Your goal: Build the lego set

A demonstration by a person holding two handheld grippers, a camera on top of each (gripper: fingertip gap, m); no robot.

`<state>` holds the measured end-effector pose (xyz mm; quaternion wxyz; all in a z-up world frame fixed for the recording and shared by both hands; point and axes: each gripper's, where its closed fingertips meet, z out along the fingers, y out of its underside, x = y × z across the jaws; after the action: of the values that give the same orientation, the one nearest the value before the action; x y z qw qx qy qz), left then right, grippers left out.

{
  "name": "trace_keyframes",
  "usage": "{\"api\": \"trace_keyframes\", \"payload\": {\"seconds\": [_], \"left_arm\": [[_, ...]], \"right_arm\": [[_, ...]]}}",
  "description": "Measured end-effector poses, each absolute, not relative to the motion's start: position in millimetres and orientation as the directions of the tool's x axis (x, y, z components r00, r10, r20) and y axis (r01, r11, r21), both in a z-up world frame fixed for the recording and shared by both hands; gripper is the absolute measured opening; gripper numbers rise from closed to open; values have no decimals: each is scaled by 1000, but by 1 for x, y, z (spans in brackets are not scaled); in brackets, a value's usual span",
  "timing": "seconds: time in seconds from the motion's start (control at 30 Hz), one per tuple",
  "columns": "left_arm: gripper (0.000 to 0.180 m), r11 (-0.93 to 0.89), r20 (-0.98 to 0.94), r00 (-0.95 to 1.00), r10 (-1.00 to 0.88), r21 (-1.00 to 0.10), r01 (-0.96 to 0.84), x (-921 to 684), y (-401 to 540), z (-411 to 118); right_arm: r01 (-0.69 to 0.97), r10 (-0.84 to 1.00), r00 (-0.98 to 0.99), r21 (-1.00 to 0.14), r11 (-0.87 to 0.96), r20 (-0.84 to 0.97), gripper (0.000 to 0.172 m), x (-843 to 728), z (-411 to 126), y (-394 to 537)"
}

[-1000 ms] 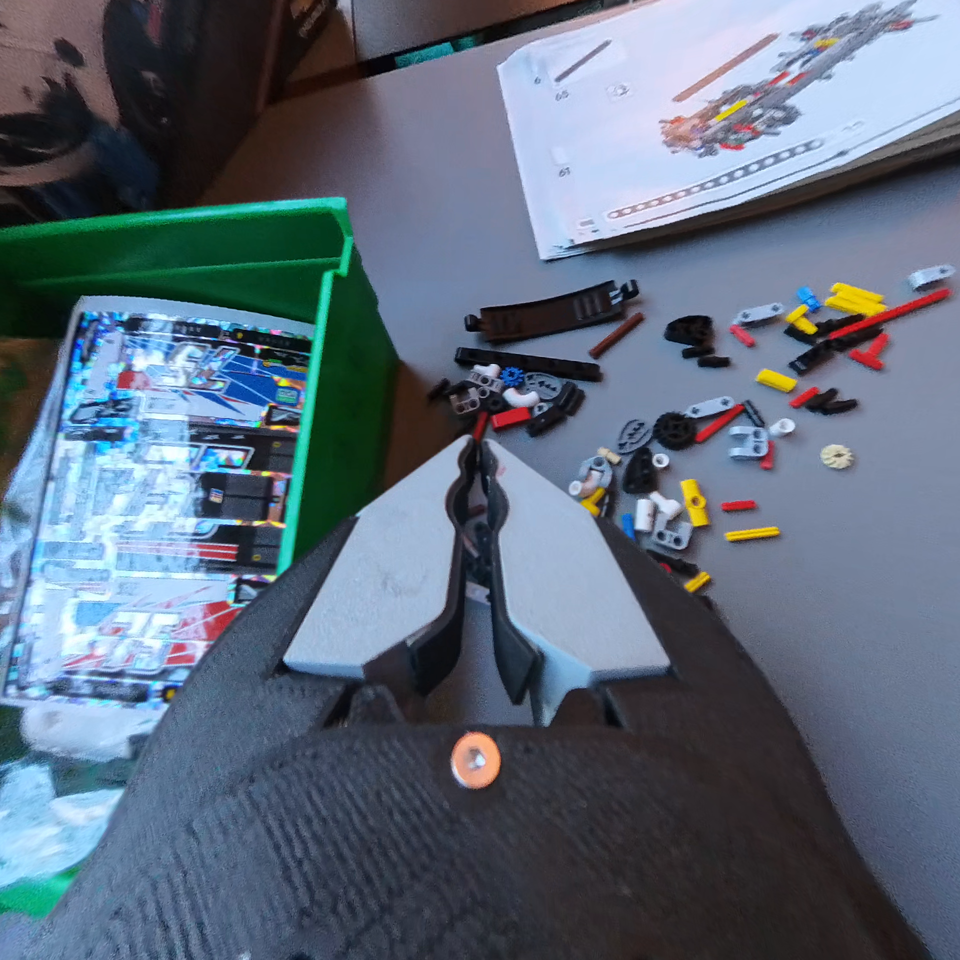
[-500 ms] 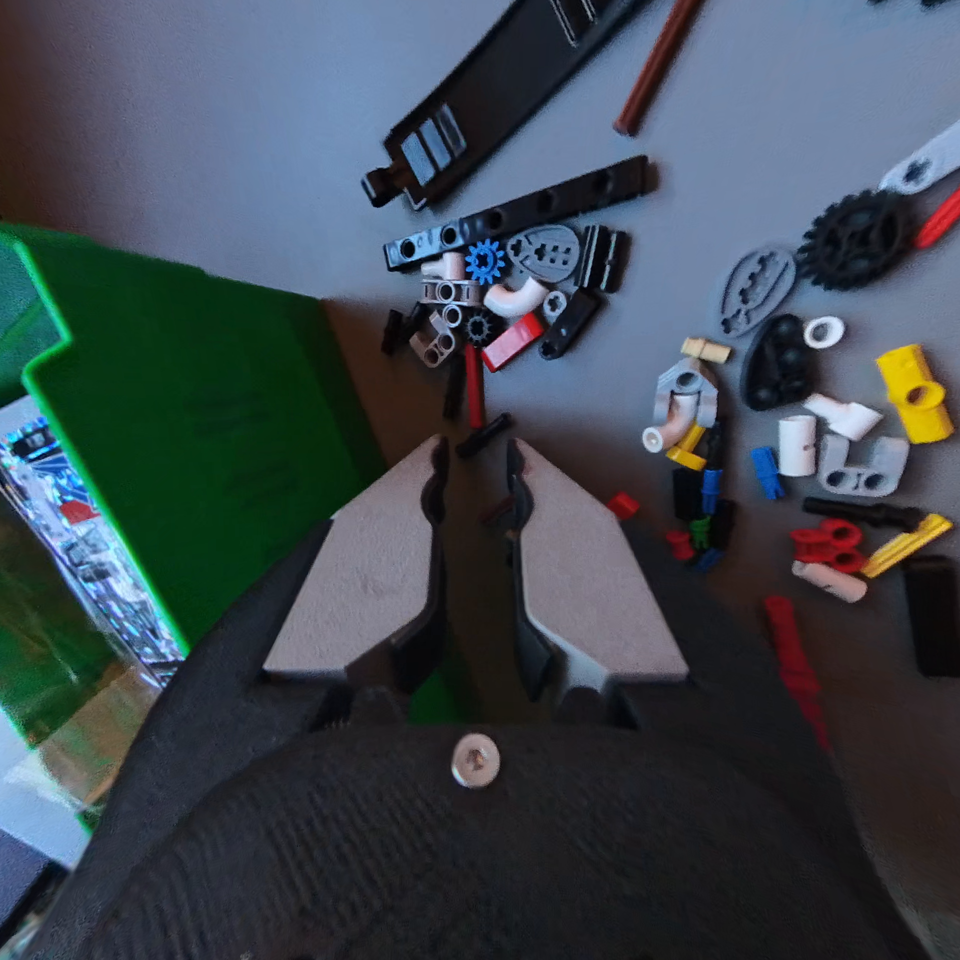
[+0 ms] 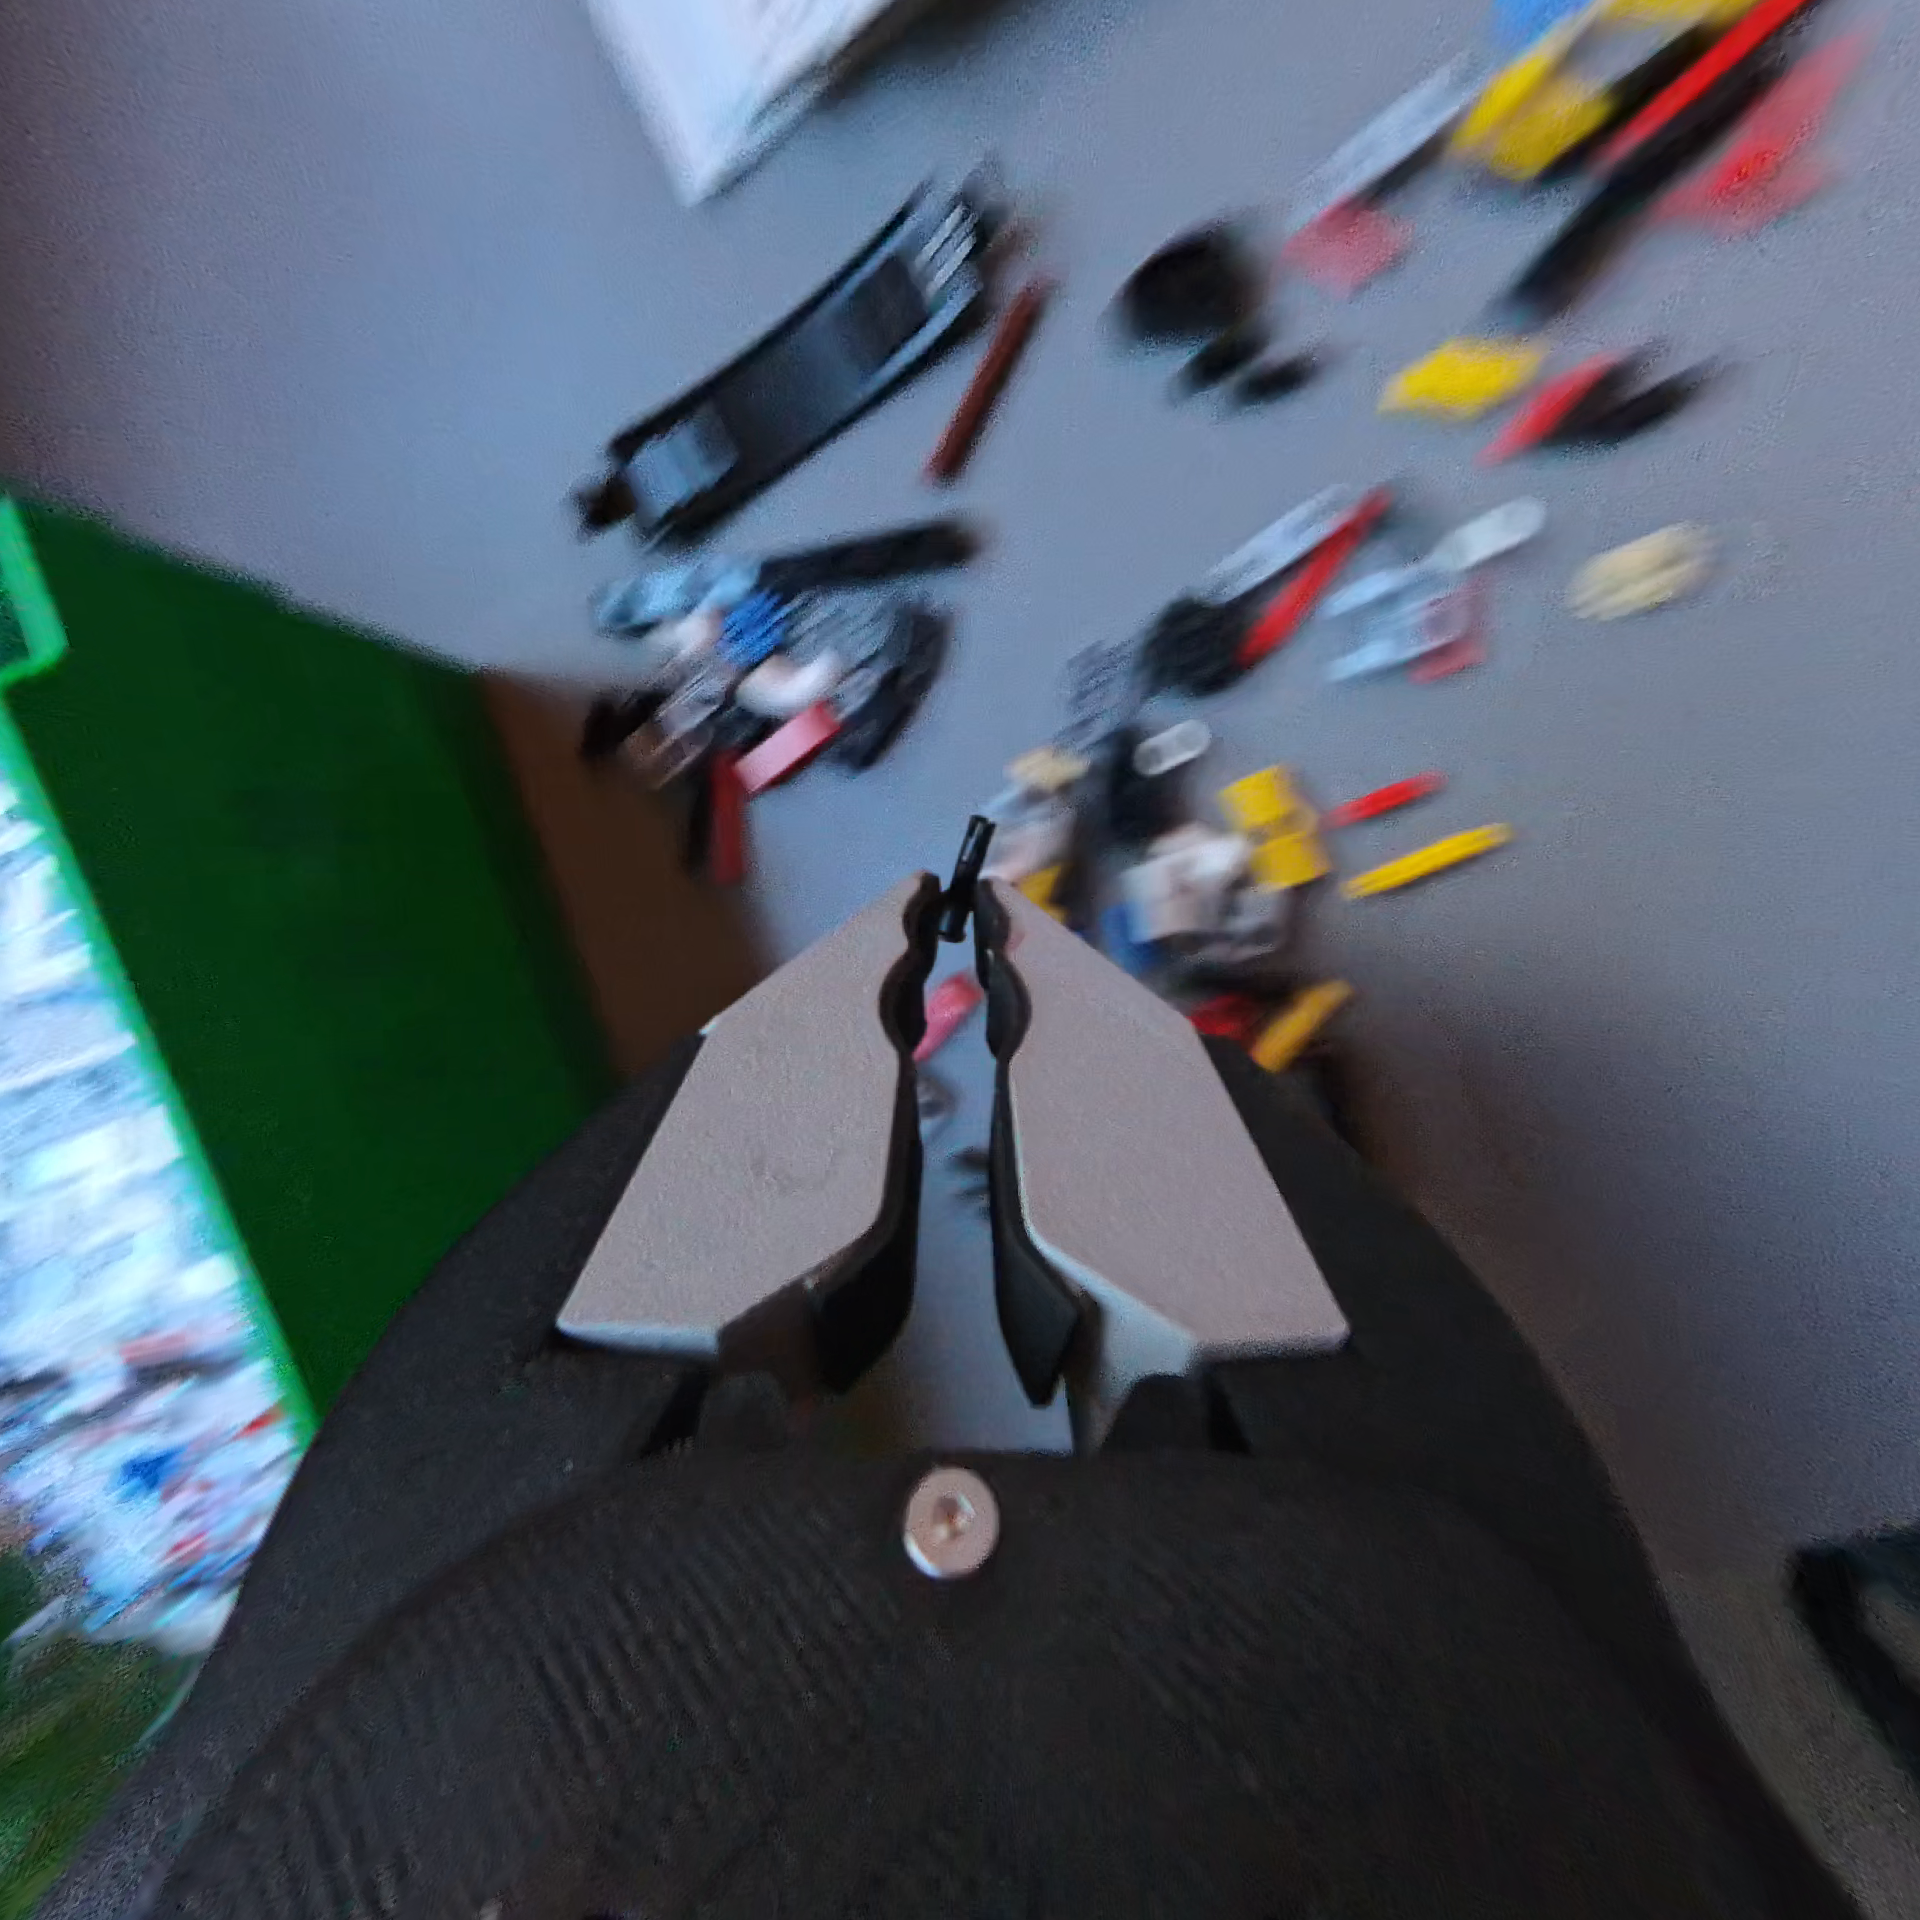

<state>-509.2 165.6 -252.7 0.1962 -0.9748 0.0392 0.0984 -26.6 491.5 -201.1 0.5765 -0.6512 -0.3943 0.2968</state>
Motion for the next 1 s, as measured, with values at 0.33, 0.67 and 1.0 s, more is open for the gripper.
{"api": "trace_keyframes", "payload": {"seconds": [0.33,0.67,1.0], "left_arm": [[4,-742,-1,927,-376,-598,-302,-247,300,-272],[22,-803,-156,985,-72,-576,-150,-423,228,-229],[11,-971,-459,885,72,-235,-43,-592,158,-278]], "right_arm": [[165,856,512,-986,-6,80,0,-28,-199,489],[133,868,494,-991,-13,55,0,-27,-196,484],[120,863,503,-992,-25,39,0,-26,-195,486]]}}
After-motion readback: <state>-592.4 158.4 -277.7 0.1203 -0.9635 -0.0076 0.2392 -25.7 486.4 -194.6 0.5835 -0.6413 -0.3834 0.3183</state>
